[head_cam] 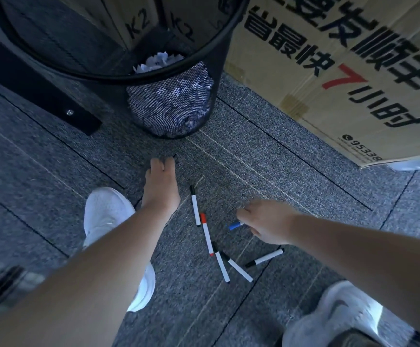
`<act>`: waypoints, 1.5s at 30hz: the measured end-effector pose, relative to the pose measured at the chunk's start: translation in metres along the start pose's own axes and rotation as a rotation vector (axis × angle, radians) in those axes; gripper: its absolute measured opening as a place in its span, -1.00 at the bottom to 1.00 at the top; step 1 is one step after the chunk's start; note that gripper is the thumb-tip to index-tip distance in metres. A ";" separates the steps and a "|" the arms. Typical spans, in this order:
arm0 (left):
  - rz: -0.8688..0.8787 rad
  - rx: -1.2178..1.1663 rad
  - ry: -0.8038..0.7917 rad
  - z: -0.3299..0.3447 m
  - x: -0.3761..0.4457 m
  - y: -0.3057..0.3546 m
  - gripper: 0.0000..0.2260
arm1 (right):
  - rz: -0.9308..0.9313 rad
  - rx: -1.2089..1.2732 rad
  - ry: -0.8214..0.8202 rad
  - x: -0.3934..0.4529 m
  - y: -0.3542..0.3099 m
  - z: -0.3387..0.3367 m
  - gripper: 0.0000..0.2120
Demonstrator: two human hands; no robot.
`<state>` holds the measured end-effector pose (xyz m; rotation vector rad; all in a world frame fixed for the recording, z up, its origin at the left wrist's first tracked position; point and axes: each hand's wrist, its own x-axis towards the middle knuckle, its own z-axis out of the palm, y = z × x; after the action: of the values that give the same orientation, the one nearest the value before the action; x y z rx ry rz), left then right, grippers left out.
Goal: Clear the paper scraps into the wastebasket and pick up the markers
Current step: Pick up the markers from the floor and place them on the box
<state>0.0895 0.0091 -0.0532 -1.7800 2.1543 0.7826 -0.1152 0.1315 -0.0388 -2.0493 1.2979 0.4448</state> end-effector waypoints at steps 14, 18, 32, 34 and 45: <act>-0.095 -0.045 -0.188 0.034 -0.027 0.019 -0.49 | 0.042 -0.111 -0.291 -0.023 -0.013 0.041 -0.50; -0.113 -0.031 -0.170 0.037 -0.023 0.023 -0.64 | 0.057 -0.092 -0.220 -0.025 -0.012 0.052 -0.64; -0.002 -0.187 -0.224 0.027 -0.067 0.019 -0.82 | 0.360 0.448 -0.107 -0.021 -0.040 0.040 -0.82; 0.035 -0.111 -0.278 0.031 -0.075 0.020 -0.75 | 0.388 0.497 -0.146 -0.018 -0.049 0.046 -0.75; -0.189 -0.051 -0.263 0.067 -0.073 0.014 -0.62 | 0.437 0.549 -0.105 -0.020 -0.058 0.047 -0.63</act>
<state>0.0829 0.1079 -0.0684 -1.7613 1.7869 0.9694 -0.0698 0.1943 -0.0408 -1.2792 1.5939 0.3303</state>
